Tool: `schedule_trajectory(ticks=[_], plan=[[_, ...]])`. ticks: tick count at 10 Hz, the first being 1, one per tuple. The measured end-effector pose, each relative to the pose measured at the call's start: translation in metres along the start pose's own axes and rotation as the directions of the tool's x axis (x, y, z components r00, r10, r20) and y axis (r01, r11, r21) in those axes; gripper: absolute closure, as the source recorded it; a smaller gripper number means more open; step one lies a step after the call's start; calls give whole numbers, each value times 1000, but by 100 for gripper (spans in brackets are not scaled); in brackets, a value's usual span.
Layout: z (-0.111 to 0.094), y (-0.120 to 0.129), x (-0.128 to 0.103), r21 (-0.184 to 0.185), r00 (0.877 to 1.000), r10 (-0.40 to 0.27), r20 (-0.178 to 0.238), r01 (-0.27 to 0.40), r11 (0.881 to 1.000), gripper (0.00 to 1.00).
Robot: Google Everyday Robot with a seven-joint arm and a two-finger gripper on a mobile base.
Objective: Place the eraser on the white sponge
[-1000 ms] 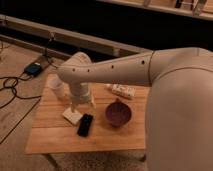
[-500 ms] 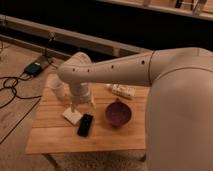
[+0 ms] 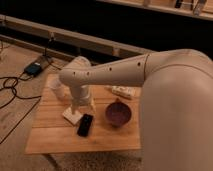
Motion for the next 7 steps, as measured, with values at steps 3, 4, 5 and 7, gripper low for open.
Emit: schedule_trajectory(ticks=[3, 4, 5, 7], plan=[[38, 1, -7, 11, 1000, 12, -18, -12, 1000, 35], [50, 2, -10, 11, 1000, 19, -22, -19, 1000, 35], [60, 1, -11, 10, 999, 24, -27, -24, 1000, 35], [76, 2, -11, 2, 999, 27, -39, -27, 1000, 35]])
